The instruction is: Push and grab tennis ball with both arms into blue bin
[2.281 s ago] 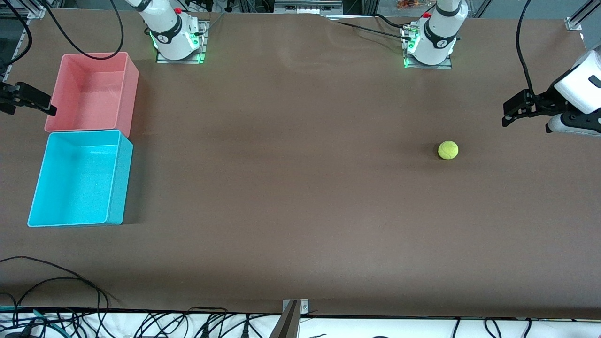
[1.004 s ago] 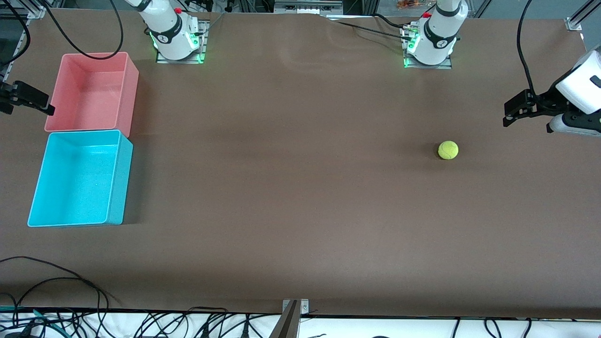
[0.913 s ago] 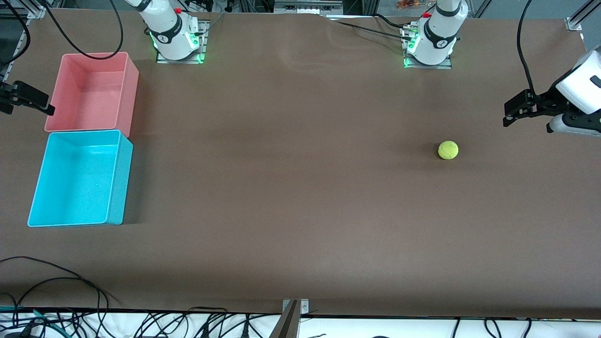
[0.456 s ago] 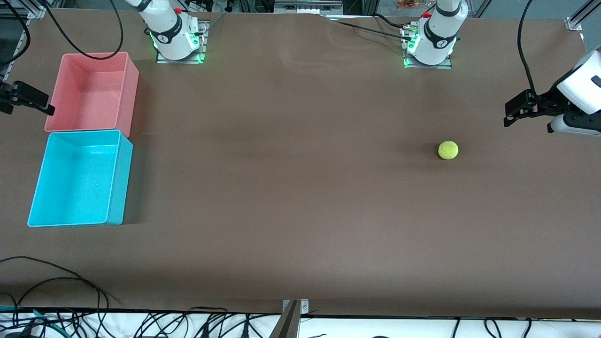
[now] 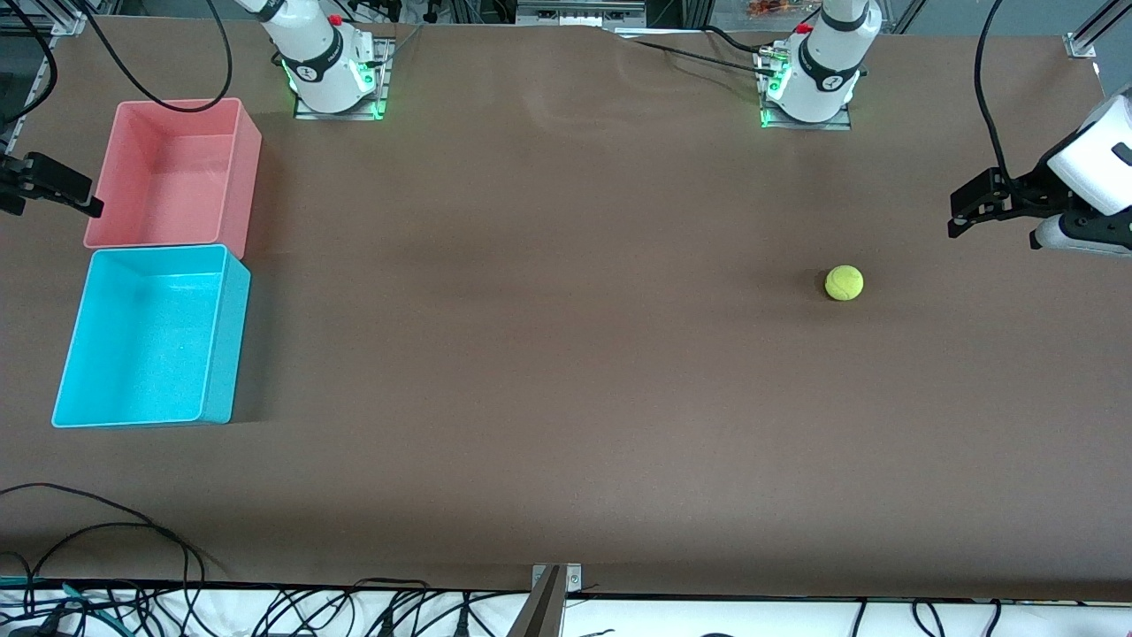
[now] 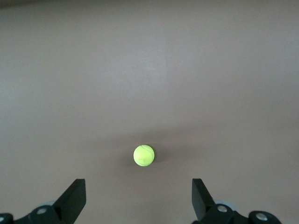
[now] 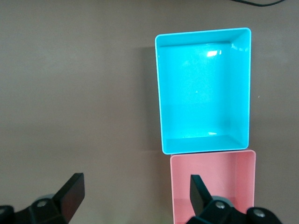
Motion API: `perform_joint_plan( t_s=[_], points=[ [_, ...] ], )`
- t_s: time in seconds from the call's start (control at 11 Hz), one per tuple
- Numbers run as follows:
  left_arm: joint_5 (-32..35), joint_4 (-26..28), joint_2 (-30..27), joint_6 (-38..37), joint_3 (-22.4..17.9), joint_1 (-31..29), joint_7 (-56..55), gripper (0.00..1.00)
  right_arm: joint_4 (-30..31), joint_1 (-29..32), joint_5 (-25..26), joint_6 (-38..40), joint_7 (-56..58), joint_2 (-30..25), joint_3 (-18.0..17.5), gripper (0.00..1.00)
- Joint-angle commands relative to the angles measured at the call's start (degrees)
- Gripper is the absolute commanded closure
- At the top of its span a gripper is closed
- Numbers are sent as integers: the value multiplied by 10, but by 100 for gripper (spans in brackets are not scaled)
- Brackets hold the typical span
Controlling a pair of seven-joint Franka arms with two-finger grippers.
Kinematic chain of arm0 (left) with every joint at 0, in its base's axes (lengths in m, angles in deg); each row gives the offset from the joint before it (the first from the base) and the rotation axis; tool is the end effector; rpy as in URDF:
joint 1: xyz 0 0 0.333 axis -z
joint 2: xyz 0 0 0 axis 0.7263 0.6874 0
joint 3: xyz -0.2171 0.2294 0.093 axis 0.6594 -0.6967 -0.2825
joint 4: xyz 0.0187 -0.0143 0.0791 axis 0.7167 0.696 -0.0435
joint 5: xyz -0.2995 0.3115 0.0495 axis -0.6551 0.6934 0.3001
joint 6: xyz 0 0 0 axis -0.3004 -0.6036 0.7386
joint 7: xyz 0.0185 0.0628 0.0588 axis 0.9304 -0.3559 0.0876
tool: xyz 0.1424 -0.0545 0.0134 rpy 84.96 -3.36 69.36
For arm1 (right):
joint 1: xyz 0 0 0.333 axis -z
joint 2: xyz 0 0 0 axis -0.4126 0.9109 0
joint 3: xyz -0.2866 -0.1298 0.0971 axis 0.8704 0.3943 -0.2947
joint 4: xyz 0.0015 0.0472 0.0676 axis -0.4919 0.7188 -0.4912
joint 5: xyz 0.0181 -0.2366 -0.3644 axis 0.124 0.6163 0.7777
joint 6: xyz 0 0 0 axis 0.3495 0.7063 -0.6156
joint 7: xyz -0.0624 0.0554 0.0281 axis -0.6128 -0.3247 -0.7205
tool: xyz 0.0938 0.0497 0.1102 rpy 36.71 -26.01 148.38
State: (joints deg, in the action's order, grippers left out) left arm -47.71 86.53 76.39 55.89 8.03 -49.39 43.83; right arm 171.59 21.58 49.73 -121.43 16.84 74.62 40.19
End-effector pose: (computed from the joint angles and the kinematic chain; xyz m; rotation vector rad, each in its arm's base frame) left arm 0.6119 -0.0256 0.5837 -3.1322 0.2099 0.0161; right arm 0.5987 -0.0648 0.5835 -3.1314 0.0392 0.0570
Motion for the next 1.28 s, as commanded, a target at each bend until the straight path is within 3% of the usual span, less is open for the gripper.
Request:
perform_joint_plan(
  t_s=[0.0, 1.19],
  points=[
    [16, -4, -1, -13, 2, -1, 10, 0, -10, 1, 3, 14, 2, -1, 0, 0],
    [17, -3, 2, -13, 4, -1, 9, 0, -9, 3, 3, 16, 0, -1, 6, 0]
  ],
)
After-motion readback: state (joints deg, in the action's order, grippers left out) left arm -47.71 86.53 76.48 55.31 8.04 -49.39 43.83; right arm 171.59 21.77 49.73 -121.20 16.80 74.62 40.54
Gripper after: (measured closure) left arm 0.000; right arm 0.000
